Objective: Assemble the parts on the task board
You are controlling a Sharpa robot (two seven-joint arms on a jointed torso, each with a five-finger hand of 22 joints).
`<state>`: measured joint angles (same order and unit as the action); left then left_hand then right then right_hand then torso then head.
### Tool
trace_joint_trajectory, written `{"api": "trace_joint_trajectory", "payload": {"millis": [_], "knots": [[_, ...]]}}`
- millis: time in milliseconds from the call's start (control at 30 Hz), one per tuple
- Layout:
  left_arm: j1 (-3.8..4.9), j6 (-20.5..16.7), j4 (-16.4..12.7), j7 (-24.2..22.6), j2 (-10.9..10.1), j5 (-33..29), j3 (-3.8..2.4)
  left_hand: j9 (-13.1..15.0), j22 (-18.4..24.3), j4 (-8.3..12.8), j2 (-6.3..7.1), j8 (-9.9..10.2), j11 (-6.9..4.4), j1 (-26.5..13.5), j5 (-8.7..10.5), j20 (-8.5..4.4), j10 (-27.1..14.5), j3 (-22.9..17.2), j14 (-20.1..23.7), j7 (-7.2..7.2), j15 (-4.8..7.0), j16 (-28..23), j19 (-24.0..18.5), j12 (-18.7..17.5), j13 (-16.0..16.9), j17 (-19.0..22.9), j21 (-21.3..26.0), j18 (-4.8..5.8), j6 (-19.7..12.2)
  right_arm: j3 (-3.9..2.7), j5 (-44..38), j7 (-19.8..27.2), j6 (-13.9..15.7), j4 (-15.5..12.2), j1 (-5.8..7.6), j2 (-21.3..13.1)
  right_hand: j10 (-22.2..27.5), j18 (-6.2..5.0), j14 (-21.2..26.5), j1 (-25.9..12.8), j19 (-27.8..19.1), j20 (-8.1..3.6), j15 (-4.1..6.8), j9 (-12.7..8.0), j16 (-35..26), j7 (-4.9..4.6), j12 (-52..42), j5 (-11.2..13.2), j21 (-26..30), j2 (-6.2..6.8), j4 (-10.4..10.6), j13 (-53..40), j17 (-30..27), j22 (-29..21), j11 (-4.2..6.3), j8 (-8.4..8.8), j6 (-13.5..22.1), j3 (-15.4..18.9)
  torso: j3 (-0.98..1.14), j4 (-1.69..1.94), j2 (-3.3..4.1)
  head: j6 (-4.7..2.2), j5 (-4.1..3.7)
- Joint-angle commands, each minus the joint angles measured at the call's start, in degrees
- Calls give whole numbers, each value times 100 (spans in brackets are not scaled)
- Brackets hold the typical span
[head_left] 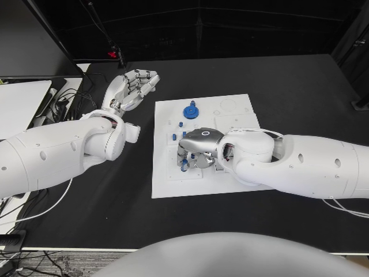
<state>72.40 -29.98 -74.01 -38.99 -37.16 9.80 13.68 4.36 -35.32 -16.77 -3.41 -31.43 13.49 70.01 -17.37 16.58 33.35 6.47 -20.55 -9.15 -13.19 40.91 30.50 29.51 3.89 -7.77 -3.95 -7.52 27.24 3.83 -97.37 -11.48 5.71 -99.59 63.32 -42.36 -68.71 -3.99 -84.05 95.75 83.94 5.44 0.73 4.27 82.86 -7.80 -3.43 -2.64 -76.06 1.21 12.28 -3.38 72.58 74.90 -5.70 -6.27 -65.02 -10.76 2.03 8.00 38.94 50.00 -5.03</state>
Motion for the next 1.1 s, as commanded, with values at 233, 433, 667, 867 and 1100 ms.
{"api": "trace_joint_trajectory", "payload": {"millis": [233, 433, 667, 867, 1100], "knots": [[8, 34, -9, -745, -1, -8, -6, -8, 9, 7, -56, -41, -6, 20, -34, 0, -55, 44, 21, -668, 13, 24, 50, 40, -6, 13, -28, 57, -39, -2, -46, -147, -310, -20, 9, 32, -85, 47, -296, -50, -14, 49, -70, -21, -12, -42, -2, -38, 26, 26, 1, -3, -11, 855, 112, 64, 75, -71, -2, 1, -3, 0, 7], [8, 37, -11, -744, -2, -8, -6, -8, 9, 7, -56, -41, -6, 20, -34, 0, -55, 44, 21, -668, 13, 24, 50, 40, -6, 13, -28, 57, -39, -2, -67, -213, -377, -21, 9, 50, 69, 44, -292, -78, -22, 79, -110, -39, -19, -90, 3, -38, 45, 71, 10, -1, -34, 848, 63, 141, 173, -108, 1, -4, 3, 0, 12], [8, 38, -14, -742, -7, -8, -6, -8, 9, 7, -56, -41, -6, 20, -34, 0, -55, 44, 21, -668, 13, 24, 50, 40, -6, 13, -28, 57, -39, -2, -74, -217, -365, -19, 9, 72, 458, -41, -183, -386, -182, 149, -181, -69, -246, -121, -13, -22, 418, 356, 153, -8, -533, 676, -21, 286, 635, 27, 0, -2, 3, 0, 9], [8, 41, -19, -742, -12, -8, -6, -8, 9, 7, -56, -41, -6, 20, -34, 0, -55, 44, 21, -668, 13, 24, 50, 40, -6, 13, -28, 57, -39, -2, -70, -131, -184, -20, 9, 77, 586, -114, -97, -748, -303, 149, -163, -59, -465, -53, -45, -10, 736, 522, 270, -23, -958, 515, -4, 271, 1056, 265, -3, -2, 2, 0, 11], [8, 41, -25, -743, -16, -8, -6, -8, 9, 7, -56, -41, -6, 20, -34, 0, -55, 44, 21, -668, 13, 24, 50, 40, -6, 13, -28, 57, -39, -1, 36, -8, 198, -21, 9, 50, 701, -155, -56, -956, -366, 133, -151, -46, -622, -12, -57, -9, 967, 549, 305, -28, -1220, 384, -1, 255, 1272, 451, -1, 2, 2, 0, 8]]}}
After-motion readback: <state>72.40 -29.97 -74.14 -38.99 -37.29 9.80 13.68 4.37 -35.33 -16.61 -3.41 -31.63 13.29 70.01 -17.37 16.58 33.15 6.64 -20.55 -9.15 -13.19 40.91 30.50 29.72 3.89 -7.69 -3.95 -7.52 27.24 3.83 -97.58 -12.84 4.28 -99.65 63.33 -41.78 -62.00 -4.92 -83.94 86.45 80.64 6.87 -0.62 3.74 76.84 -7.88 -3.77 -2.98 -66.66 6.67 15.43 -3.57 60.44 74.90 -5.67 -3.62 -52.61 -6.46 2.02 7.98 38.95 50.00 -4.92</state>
